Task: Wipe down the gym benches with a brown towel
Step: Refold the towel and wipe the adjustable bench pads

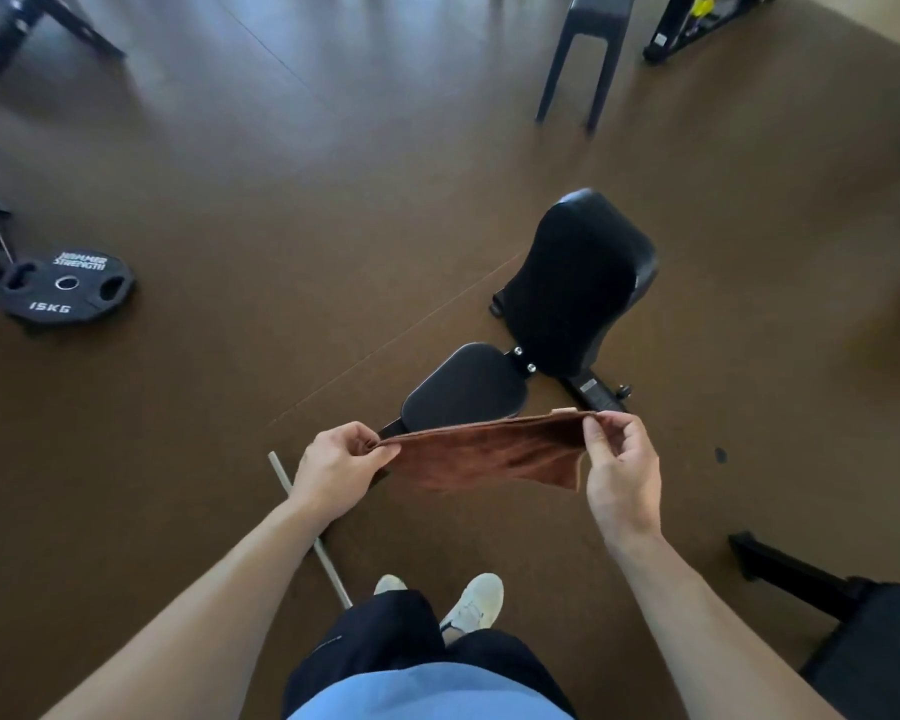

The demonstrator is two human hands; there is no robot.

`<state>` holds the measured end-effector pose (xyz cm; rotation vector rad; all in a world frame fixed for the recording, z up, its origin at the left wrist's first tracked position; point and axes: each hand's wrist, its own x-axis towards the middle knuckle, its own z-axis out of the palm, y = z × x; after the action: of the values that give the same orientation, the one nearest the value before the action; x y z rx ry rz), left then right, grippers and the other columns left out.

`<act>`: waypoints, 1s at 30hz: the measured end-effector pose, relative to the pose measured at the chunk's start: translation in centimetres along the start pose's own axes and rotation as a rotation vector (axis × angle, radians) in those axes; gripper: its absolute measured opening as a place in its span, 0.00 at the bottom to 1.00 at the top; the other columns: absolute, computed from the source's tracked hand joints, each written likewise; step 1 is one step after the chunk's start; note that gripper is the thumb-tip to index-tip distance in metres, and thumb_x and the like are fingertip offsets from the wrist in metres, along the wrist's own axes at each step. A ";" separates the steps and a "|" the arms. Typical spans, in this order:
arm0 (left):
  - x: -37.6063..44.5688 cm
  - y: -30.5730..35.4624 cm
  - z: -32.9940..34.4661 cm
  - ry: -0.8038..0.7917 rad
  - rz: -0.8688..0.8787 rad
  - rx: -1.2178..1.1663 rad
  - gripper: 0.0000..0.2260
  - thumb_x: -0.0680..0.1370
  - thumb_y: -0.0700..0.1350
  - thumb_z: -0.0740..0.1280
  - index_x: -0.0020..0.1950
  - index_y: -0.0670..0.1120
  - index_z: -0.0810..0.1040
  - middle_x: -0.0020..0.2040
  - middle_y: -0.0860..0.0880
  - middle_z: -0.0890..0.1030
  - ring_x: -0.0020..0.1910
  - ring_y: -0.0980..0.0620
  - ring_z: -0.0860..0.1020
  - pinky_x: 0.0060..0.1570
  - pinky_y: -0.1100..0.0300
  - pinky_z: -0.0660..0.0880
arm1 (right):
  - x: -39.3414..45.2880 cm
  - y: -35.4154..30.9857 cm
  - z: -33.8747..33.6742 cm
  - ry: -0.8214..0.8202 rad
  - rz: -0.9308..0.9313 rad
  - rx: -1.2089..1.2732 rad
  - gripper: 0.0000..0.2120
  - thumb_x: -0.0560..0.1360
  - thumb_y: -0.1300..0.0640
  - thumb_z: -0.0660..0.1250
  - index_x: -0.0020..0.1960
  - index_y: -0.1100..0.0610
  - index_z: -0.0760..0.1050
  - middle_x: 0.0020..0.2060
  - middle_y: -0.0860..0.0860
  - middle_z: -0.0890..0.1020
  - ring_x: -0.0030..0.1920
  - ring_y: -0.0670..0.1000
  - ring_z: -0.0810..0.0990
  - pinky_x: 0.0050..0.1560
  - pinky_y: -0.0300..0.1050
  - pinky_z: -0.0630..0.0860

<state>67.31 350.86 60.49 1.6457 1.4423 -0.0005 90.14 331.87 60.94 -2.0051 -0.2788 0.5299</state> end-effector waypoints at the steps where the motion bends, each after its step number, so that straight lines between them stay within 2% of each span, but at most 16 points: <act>1: 0.1 0.2 0.1 -0.008 0.035 0.037 0.10 0.77 0.55 0.74 0.42 0.51 0.81 0.44 0.52 0.82 0.44 0.53 0.78 0.43 0.58 0.72 | 0.3 -0.1 0.1 0.004 0.001 0.010 0.04 0.85 0.52 0.65 0.56 0.51 0.78 0.49 0.45 0.85 0.51 0.44 0.83 0.53 0.39 0.78; 3: 0.1 0.9 0.4 -0.033 0.059 -0.013 0.12 0.80 0.51 0.71 0.41 0.44 0.78 0.48 0.54 0.81 0.46 0.54 0.77 0.43 0.65 0.69 | 0.9 -0.7 0.4 0.007 0.014 0.044 0.04 0.85 0.54 0.65 0.55 0.52 0.77 0.46 0.43 0.85 0.49 0.42 0.83 0.46 0.30 0.75; 5: 0.3 1.4 0.5 -0.049 0.001 -0.164 0.15 0.81 0.47 0.69 0.38 0.42 0.72 0.40 0.52 0.80 0.40 0.51 0.76 0.36 0.69 0.69 | 2.1 -1.1 0.9 -0.022 0.062 0.064 0.03 0.85 0.55 0.65 0.54 0.53 0.77 0.45 0.43 0.84 0.47 0.43 0.82 0.43 0.29 0.75; 6: 0.6 1.5 0.6 -0.053 -0.038 -0.245 0.16 0.81 0.47 0.70 0.37 0.45 0.70 0.37 0.49 0.76 0.39 0.50 0.74 0.35 0.66 0.69 | 3.1 -1.1 1.1 -0.061 0.112 0.083 0.04 0.85 0.56 0.65 0.54 0.54 0.77 0.45 0.44 0.85 0.48 0.44 0.83 0.45 0.32 0.76; 7: 1.1 1.4 0.6 -0.050 -0.075 -0.314 0.17 0.80 0.48 0.71 0.36 0.47 0.69 0.36 0.47 0.74 0.39 0.49 0.73 0.36 0.62 0.70 | 4.4 -1.0 1.5 -0.126 0.186 0.099 0.04 0.85 0.56 0.65 0.54 0.54 0.78 0.47 0.46 0.87 0.50 0.49 0.84 0.50 0.39 0.80; 9: 2.3 1.1 0.4 -0.016 -0.134 -0.380 0.14 0.79 0.51 0.73 0.39 0.47 0.72 0.38 0.48 0.78 0.40 0.49 0.77 0.37 0.56 0.74 | 6.8 -0.6 2.3 -0.243 0.337 0.083 0.06 0.85 0.56 0.65 0.55 0.56 0.80 0.52 0.51 0.88 0.56 0.56 0.85 0.59 0.57 0.82; 10: 2.7 1.2 0.3 -0.003 -0.156 -0.378 0.11 0.79 0.52 0.74 0.45 0.47 0.76 0.43 0.50 0.81 0.41 0.51 0.79 0.38 0.58 0.75 | 7.8 -0.5 2.7 -0.255 0.372 0.055 0.06 0.84 0.55 0.66 0.56 0.55 0.80 0.53 0.52 0.88 0.58 0.58 0.85 0.60 0.59 0.82; 12: 3.6 1.4 0.1 -0.007 -0.167 -0.370 0.09 0.79 0.53 0.73 0.54 0.48 0.82 0.51 0.51 0.85 0.44 0.56 0.80 0.38 0.66 0.76 | 9.3 -0.6 3.8 -0.204 0.404 0.028 0.06 0.85 0.54 0.66 0.56 0.55 0.80 0.53 0.52 0.87 0.58 0.56 0.84 0.54 0.53 0.80; 14: 4.6 2.0 -0.3 -0.026 -0.163 -0.339 0.11 0.81 0.53 0.70 0.52 0.46 0.85 0.49 0.48 0.86 0.42 0.57 0.80 0.31 0.73 0.73 | 10.0 -0.7 5.2 -0.143 0.436 0.034 0.08 0.85 0.53 0.66 0.59 0.56 0.80 0.54 0.52 0.86 0.55 0.54 0.83 0.48 0.48 0.76; 15: 5.2 2.1 -0.5 -0.030 -0.178 -0.332 0.12 0.82 0.54 0.69 0.50 0.46 0.86 0.48 0.47 0.86 0.42 0.55 0.81 0.31 0.71 0.73 | 10.1 -0.9 5.9 -0.108 0.452 0.027 0.09 0.85 0.53 0.66 0.60 0.56 0.80 0.54 0.52 0.85 0.54 0.53 0.82 0.46 0.46 0.75; 17: 6.6 2.2 -0.7 -0.047 -0.227 -0.333 0.15 0.82 0.56 0.67 0.49 0.47 0.87 0.48 0.48 0.87 0.46 0.51 0.83 0.37 0.63 0.76 | 10.0 -1.1 7.3 -0.028 0.483 0.054 0.09 0.84 0.53 0.66 0.60 0.57 0.80 0.52 0.51 0.84 0.50 0.49 0.81 0.43 0.44 0.72; 19: 7.7 2.5 -0.6 -0.058 -0.266 -0.362 0.16 0.83 0.57 0.65 0.51 0.48 0.86 0.49 0.48 0.86 0.47 0.50 0.82 0.43 0.58 0.78 | 9.5 -1.6 8.8 0.037 0.511 0.123 0.09 0.85 0.53 0.66 0.59 0.57 0.80 0.50 0.49 0.83 0.48 0.46 0.80 0.49 0.44 0.72; 22: 8.7 3.6 0.4 -0.047 -0.304 -0.490 0.14 0.84 0.55 0.64 0.54 0.47 0.82 0.50 0.48 0.83 0.47 0.51 0.81 0.46 0.54 0.82 | 8.0 -2.4 11.5 0.092 0.483 0.215 0.10 0.85 0.52 0.67 0.61 0.57 0.79 0.53 0.50 0.84 0.51 0.47 0.82 0.46 0.39 0.73; 26: 10.0 5.5 1.5 -0.085 -0.286 -0.731 0.08 0.83 0.49 0.67 0.55 0.44 0.80 0.51 0.45 0.83 0.50 0.48 0.84 0.46 0.47 0.86 | 5.1 -3.6 15.8 0.000 0.366 0.138 0.07 0.85 0.53 0.67 0.60 0.54 0.77 0.52 0.49 0.85 0.54 0.47 0.84 0.49 0.35 0.78; 30: 11.3 7.0 1.5 -0.220 -0.285 -0.820 0.05 0.84 0.44 0.66 0.58 0.46 0.80 0.54 0.45 0.85 0.54 0.47 0.85 0.51 0.49 0.85 | 3.0 -5.1 19.1 -0.132 0.252 0.042 0.02 0.83 0.55 0.69 0.55 0.49 0.77 0.48 0.47 0.87 0.52 0.46 0.86 0.55 0.46 0.83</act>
<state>77.12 359.48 57.81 0.7453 1.2531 0.2140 83.79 350.41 57.02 -1.9795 -0.0935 0.8228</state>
